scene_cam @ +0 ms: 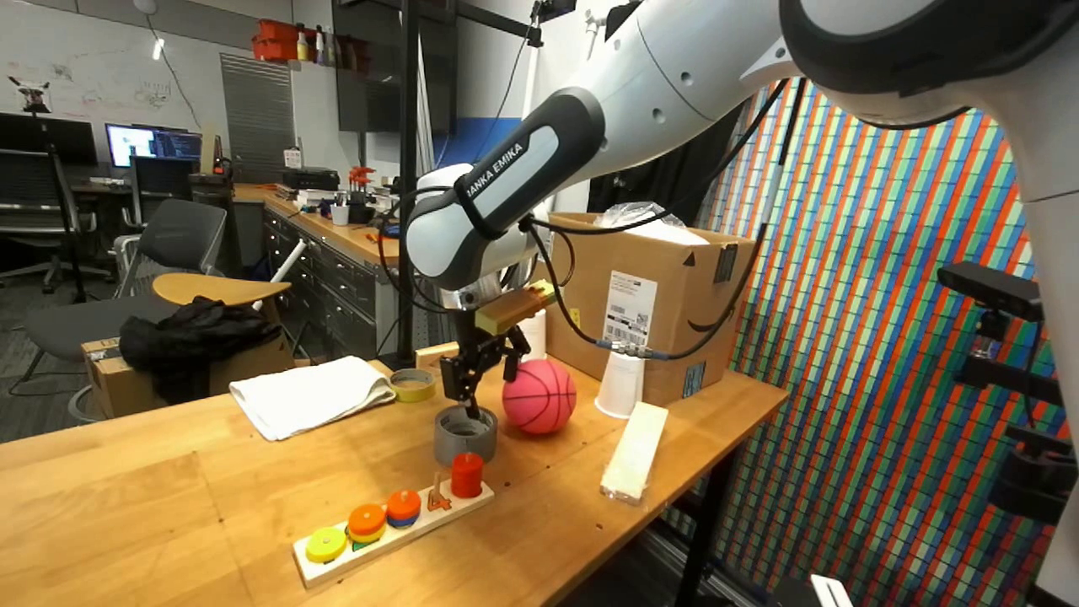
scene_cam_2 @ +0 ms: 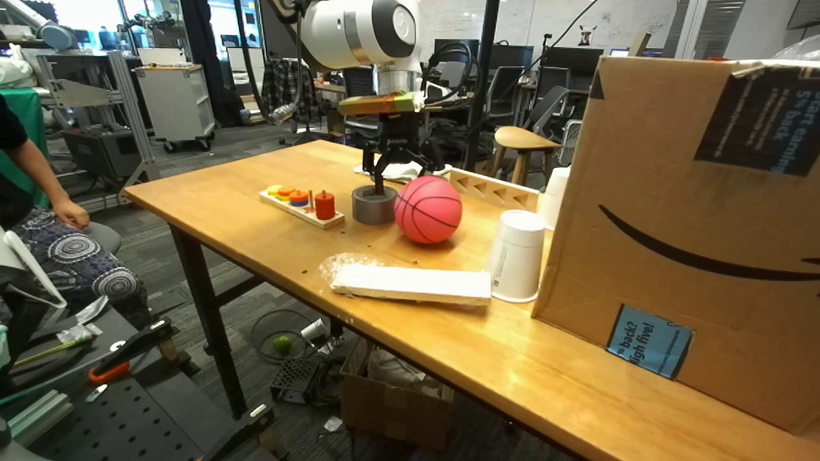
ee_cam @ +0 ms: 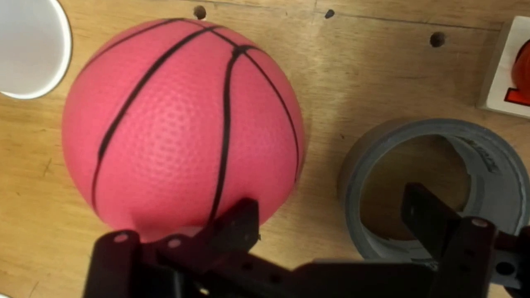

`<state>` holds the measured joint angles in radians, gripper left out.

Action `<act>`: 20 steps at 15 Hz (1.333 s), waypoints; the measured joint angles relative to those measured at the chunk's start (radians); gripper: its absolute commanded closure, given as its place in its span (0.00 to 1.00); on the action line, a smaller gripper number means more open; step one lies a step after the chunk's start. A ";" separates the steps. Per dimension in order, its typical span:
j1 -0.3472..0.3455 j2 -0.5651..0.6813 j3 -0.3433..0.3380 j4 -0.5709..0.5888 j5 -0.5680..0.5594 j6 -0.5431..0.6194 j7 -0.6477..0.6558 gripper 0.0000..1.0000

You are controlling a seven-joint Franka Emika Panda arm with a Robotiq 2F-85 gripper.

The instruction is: Push the basketball between the two cups

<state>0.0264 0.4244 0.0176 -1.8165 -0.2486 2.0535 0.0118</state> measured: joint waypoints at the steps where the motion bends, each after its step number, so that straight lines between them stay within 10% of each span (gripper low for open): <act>1: 0.000 -0.002 0.002 -0.007 0.001 0.005 0.000 0.00; 20: 0.035 -0.274 0.040 -0.362 0.048 0.129 0.004 0.00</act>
<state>0.0613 0.1499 0.0571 -2.1783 -0.2006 2.1822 0.0154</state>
